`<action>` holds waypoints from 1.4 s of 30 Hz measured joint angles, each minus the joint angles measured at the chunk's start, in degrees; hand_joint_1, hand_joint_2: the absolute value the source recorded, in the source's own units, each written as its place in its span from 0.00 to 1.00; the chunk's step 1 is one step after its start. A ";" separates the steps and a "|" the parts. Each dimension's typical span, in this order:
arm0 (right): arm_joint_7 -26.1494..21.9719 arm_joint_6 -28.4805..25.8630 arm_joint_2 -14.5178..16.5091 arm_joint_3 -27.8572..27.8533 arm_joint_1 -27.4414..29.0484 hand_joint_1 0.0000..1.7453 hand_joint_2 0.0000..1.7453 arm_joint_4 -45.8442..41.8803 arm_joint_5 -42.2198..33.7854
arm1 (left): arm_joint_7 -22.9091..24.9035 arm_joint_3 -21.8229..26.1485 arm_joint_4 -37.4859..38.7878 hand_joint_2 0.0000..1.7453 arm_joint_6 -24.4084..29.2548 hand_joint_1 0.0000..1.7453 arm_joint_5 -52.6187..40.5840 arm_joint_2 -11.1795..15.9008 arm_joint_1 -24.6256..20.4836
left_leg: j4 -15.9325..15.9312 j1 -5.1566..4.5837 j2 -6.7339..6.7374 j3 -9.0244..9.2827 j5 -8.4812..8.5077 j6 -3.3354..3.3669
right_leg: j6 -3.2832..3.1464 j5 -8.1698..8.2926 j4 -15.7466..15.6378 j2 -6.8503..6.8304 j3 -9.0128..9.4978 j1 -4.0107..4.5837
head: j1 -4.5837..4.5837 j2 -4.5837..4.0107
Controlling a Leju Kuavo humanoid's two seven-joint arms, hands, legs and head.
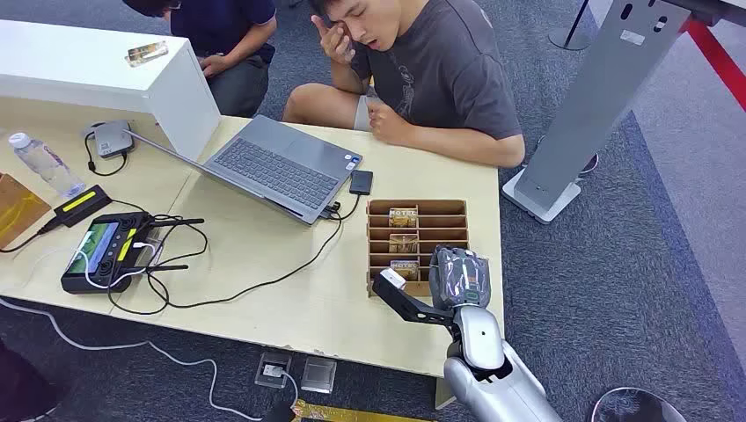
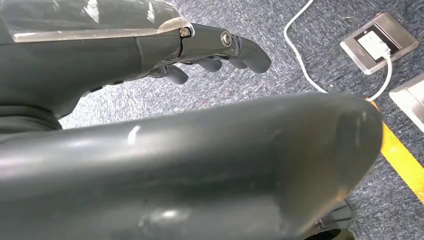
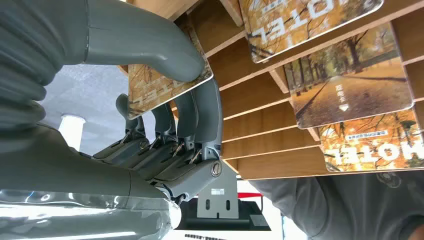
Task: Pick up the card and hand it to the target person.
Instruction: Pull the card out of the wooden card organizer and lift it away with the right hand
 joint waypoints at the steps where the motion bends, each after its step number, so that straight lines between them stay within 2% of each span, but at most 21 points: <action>1: 0.00 0.00 0.03 0.03 -0.02 0.77 1.00 0.03 0.00 | 0.04 0.01 0.00 0.00 0.25 0.00 0.02 0.00 0.00 | 0.00 0.00 0.00 0.00 0.00 0.00 | 0.00 0.00 0.00 0.00 0.00 0.00 | 0.00 0.00; 6: -0.08 -0.15 0.10 0.19 -0.07 0.80 1.00 0.19 -0.10 | 1.25 0.04 -0.01 0.00 2.81 0.00 0.07 -0.51 0.02 | 0.00 0.00 0.00 0.00 0.00 0.00 | 0.00 0.00 0.00 0.00 -0.01 0.00 | -0.04 0.00; 16: 0.24 0.13 -0.42 0.15 -0.04 0.82 1.00 -1.86 -0.30 | 1.43 0.04 -0.04 0.00 2.99 0.00 0.07 -1.11 0.03 | 0.00 0.00 0.00 0.01 0.00 0.00 | 0.00 0.00 0.00 0.00 -0.02 0.00 | -0.03 0.00; 27: 0.90 0.85 -2.98 -1.17 0.02 0.82 1.00 -13.41 -1.09 | 1.25 0.04 -0.04 0.00 2.85 0.00 0.15 -1.14 0.06 | 0.01 0.00 0.01 0.01 0.00 0.00 | 0.00 0.00 -0.01 0.00 -0.03 0.00 | -0.01 0.00; 35: -0.85 0.15 -4.40 -2.20 0.14 0.83 1.00 -22.56 -3.41 | 1.21 0.04 -0.04 0.00 2.78 0.00 0.16 -1.14 0.07 | 0.01 0.00 0.01 0.00 0.00 0.00 | 0.00 0.00 0.00 0.01 -0.03 0.00 | -0.05 0.00; 42: -2.65 -2.01 -4.64 -2.77 -1.33 0.82 1.00 -26.55 -4.03 | 1.21 0.04 -0.04 0.00 2.57 0.00 -0.12 -1.21 0.06 | 0.01 0.00 0.01 -0.01 0.00 0.00 | 0.00 0.00 0.00 0.00 -0.02 0.00 | -0.03 0.00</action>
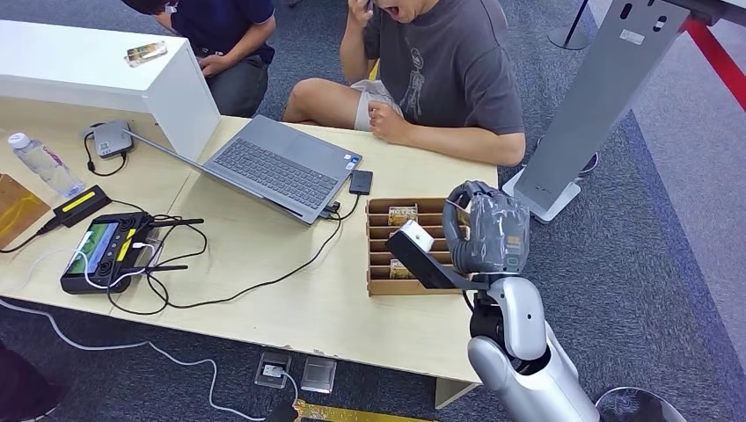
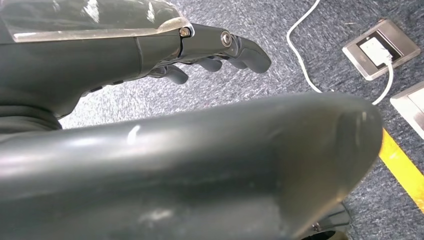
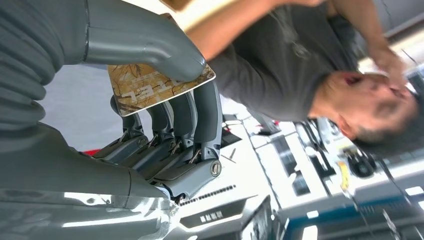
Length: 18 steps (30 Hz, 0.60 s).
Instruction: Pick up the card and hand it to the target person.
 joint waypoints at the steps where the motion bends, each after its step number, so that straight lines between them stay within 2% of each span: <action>1: -0.33 -0.19 0.00 -0.03 -0.37 0.82 1.00 -0.11 -0.29 | 0.00 0.00 0.00 0.00 -0.02 0.00 -0.10 -0.03 0.00 | 0.00 0.00 0.00 -0.01 0.00 0.00 | 0.00 0.00 0.00 0.00 0.00 0.00 | 0.02 0.00; 8: -3.15 -1.46 0.69 0.02 -5.58 0.85 1.00 1.91 -4.29 | -0.30 -0.04 0.00 0.00 -0.35 0.00 -1.04 -0.13 -0.04 | 0.00 0.00 -0.01 -0.04 0.00 0.00 | 0.00 0.01 0.01 -0.01 -0.01 0.00 | 0.02 0.00; 18: -4.82 -4.18 2.56 0.34 -15.13 0.85 1.00 15.47 -6.30 | -1.15 -0.36 0.00 0.00 -1.55 0.00 -2.87 -0.13 -0.10 | 0.00 0.00 -0.03 -0.07 0.00 0.00 | 0.00 0.01 0.03 -0.02 -0.01 0.00 | 0.02 0.00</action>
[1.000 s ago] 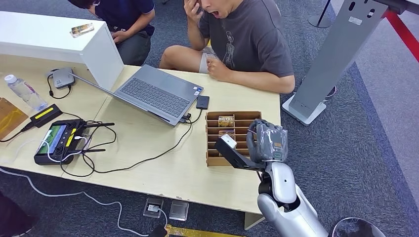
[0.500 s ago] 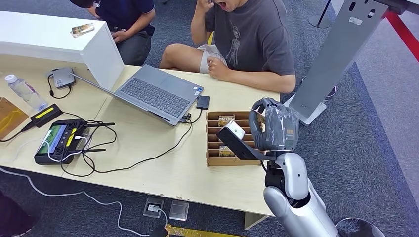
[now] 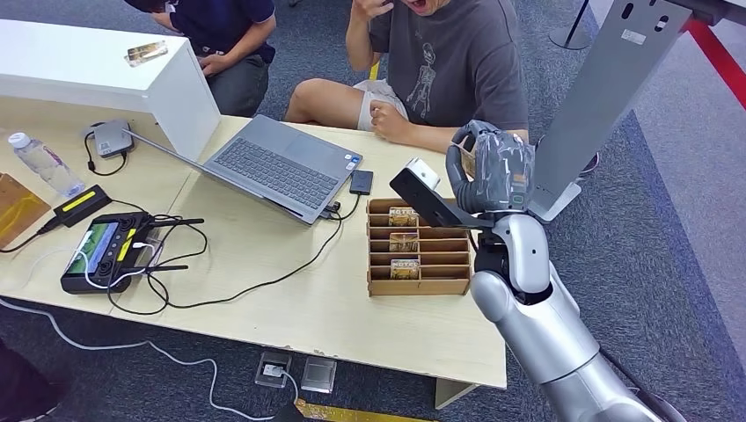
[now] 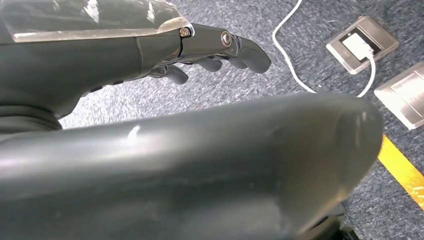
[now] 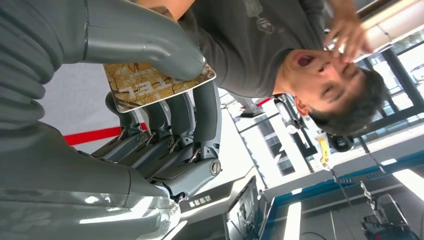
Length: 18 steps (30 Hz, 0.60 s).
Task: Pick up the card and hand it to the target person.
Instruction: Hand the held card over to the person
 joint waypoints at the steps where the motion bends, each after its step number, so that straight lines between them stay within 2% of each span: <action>1: -0.17 -0.21 0.24 0.07 -0.80 0.84 1.00 1.70 -0.02 | -0.09 -0.06 0.00 0.00 -0.08 0.00 -0.18 0.00 -0.01 | 0.00 0.00 0.00 0.00 0.00 0.00 | 0.00 0.00 0.00 0.00 0.00 0.00 | 0.01 0.00; 14: -4.55 -2.90 4.16 0.99 -7.90 0.90 1.00 21.30 -4.86 | -0.27 -0.21 0.00 0.00 -0.36 0.00 -1.25 0.02 -0.07 | 0.00 0.00 -0.01 -0.01 0.00 0.00 | 0.00 0.00 0.01 -0.01 -0.03 0.00 | -0.02 0.00; 18: -6.01 -4.01 5.47 1.10 -9.06 0.88 1.00 25.25 -6.05 | 0.36 -0.21 0.00 0.00 -0.06 0.00 -1.25 0.02 -0.07 | 0.00 0.00 -0.01 -0.01 0.00 0.00 | 0.00 0.00 0.02 -0.01 -0.03 0.00 | -0.01 0.00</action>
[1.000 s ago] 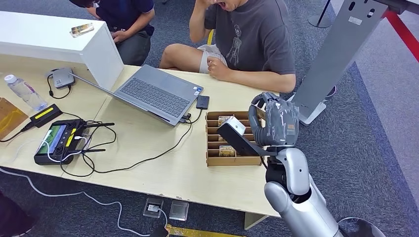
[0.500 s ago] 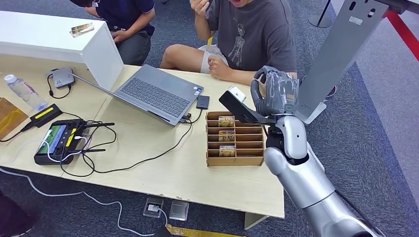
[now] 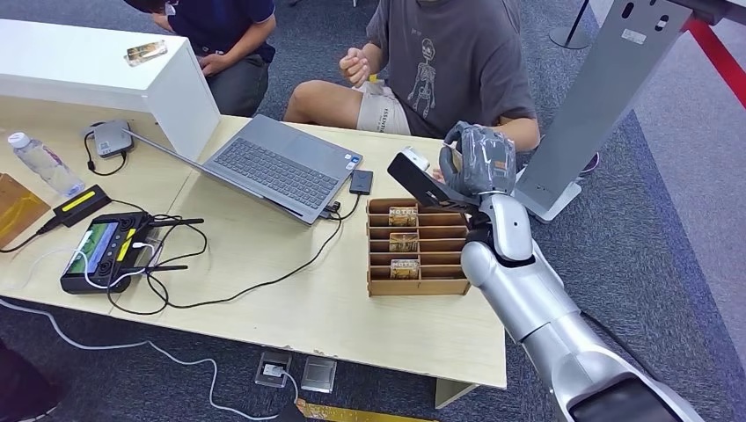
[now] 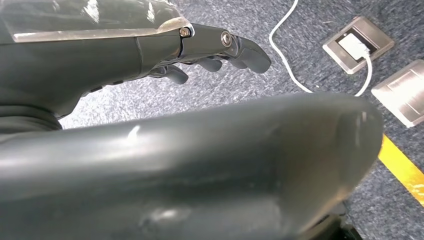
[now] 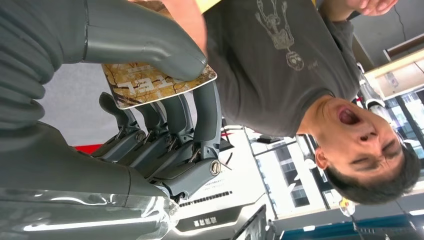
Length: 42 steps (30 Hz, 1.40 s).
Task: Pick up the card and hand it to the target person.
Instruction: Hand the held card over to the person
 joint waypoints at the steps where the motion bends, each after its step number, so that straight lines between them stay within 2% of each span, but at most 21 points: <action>1: -0.32 -0.28 0.32 0.01 -0.17 0.87 1.00 0.73 -0.35 | 0.13 0.00 0.00 0.00 0.08 0.00 0.00 0.00 0.00 | 0.00 0.00 0.00 0.00 0.00 0.00 | 0.00 0.00 0.00 0.00 0.00 0.00 | 0.00 0.00; 9: -1.91 -1.54 2.49 0.16 -1.72 0.82 1.00 4.38 -3.22 | 0.30 0.00 0.00 0.00 0.15 0.00 -0.07 0.00 0.00 | 0.00 0.00 0.00 0.01 0.00 0.00 | 0.00 0.00 0.00 0.00 -0.01 0.00 | -0.03 0.00; 11: -1.92 -1.63 2.82 0.18 -1.96 0.70 1.00 4.95 -3.46 | 0.30 0.00 0.00 0.00 0.18 0.00 -0.15 0.00 0.00 | 0.00 0.00 0.01 0.01 0.00 0.00 | 0.00 0.00 0.00 0.00 -0.01 0.00 | -0.01 0.00; 13: -1.98 -1.68 3.07 0.22 -2.02 0.30 1.00 5.42 -3.86 | 0.31 0.00 0.00 0.00 0.24 0.00 -0.17 0.00 0.01 | 0.00 0.00 0.00 0.01 0.00 0.00 | 0.00 0.00 0.00 0.00 -0.01 0.00 | 0.00 0.00; 15: -2.01 -1.77 3.25 0.30 -2.03 0.01 1.00 5.84 -4.33 | 0.39 0.00 0.00 0.00 0.32 0.00 -0.17 0.00 0.01 | 0.00 0.00 0.00 0.01 0.00 0.00 | 0.00 0.00 0.00 0.00 -0.01 0.00 | -0.01 0.00; 23: -2.23 -2.34 3.37 1.04 -1.76 0.00 1.00 7.47 -6.04 | 0.79 0.02 0.00 0.00 0.45 0.00 -0.17 0.01 0.03 | 0.00 0.00 0.01 0.02 0.00 0.00 | 0.00 0.00 0.00 0.01 -0.01 0.00 | -0.01 0.00; 28: -5.69 -4.76 3.33 0.98 -0.44 0.00 1.00 7.38 -10.85 | 0.90 0.02 0.00 0.00 0.62 0.00 0.14 0.02 0.04 | 0.01 0.00 0.01 0.03 0.00 0.00 | 0.00 0.00 0.00 0.01 -0.01 0.00 | -0.01 0.00; 32: -10.75 -7.47 3.16 0.32 2.86 0.00 1.00 5.04 -19.94 | 1.14 0.07 0.00 0.00 0.83 0.00 0.67 0.01 0.09 | 0.01 0.00 0.02 0.04 0.00 0.00 | 0.00 0.00 -0.01 0.01 -0.01 0.00 | -0.01 0.00; 38: -20.02 -2.03 2.93 -1.08 10.21 0.00 1.00 -0.60 -43.47 | 1.22 0.21 0.00 0.00 0.95 0.00 1.40 0.00 0.16 | 0.01 0.00 0.02 0.04 0.00 0.00 | 0.00 0.00 -0.02 0.01 -0.02 0.00 | -0.02 0.00; 42: -23.34 -1.47 2.48 -1.42 14.88 0.00 1.00 -4.18 -52.81 | 1.22 0.31 0.00 0.00 1.08 0.00 1.87 0.01 0.20 | 0.00 0.00 0.02 0.04 0.00 0.00 | 0.00 0.00 -0.02 0.02 -0.02 0.00 | -0.02 0.00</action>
